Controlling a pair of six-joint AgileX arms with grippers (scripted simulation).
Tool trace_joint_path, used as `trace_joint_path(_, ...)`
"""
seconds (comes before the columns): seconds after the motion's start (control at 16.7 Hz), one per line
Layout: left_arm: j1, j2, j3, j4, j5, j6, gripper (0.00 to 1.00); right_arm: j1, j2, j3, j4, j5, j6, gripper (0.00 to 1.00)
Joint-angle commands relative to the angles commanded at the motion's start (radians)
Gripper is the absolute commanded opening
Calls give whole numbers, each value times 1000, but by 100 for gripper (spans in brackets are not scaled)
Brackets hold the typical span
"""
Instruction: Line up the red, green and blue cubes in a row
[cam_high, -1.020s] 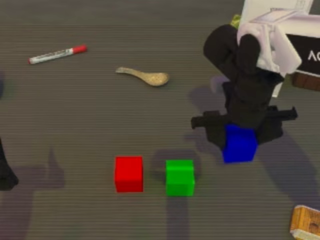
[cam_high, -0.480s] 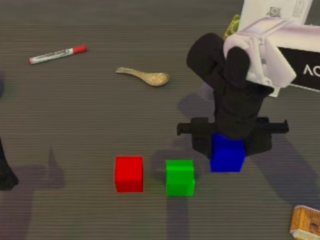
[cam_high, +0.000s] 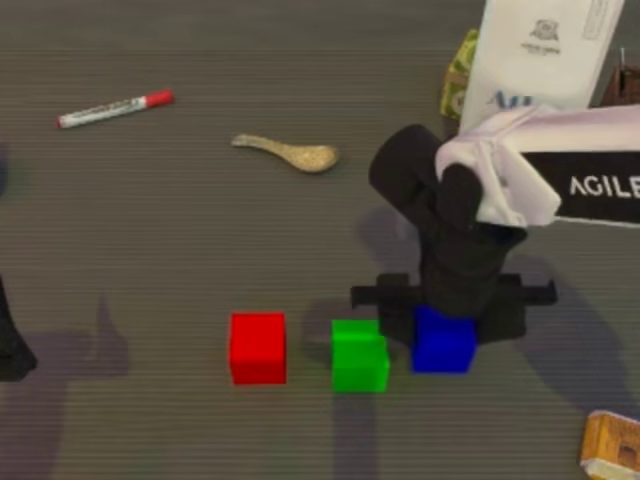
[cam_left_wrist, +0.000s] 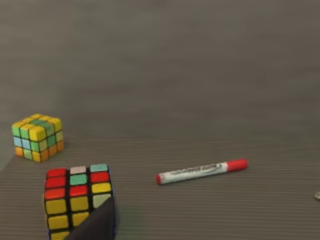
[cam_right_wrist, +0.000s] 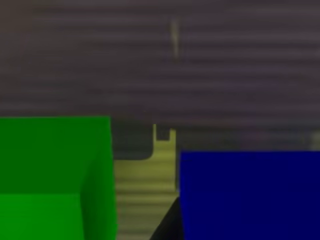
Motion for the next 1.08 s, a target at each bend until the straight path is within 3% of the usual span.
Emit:
trace_joint_path(0.36, 0, 0, 0, 0, 0, 0, 100, 2, 16, -22, 35, 3, 2, 0)
trace_joint_path(1.08, 0, 0, 0, 0, 0, 0, 100, 2, 16, -22, 35, 3, 2, 90)
